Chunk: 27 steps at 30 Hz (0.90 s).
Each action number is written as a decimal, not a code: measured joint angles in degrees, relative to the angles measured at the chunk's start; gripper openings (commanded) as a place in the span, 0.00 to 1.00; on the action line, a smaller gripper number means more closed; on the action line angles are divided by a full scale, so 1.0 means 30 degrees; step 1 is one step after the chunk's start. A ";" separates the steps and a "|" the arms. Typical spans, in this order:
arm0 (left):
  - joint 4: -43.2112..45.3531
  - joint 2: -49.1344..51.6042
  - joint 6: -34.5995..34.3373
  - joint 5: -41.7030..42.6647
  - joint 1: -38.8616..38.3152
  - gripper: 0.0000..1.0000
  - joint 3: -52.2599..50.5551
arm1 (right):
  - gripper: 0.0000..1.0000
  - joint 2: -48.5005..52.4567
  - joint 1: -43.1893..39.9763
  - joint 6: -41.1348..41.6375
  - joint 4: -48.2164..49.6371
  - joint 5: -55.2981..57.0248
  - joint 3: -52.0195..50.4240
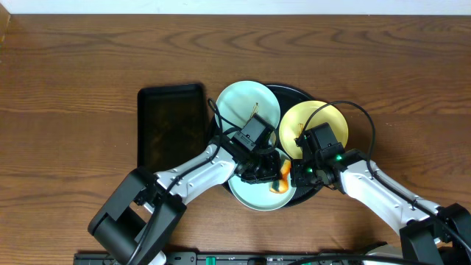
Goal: Clean dirty plates on tray and stack at the side
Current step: 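Scrub the front green plate with the sponge in the left gripper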
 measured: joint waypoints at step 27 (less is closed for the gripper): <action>-0.3774 -0.1545 0.2266 -0.7890 0.0903 0.07 0.0160 | 0.01 0.0000 0.0000 0.0007 -0.0364 -0.0058 0.0124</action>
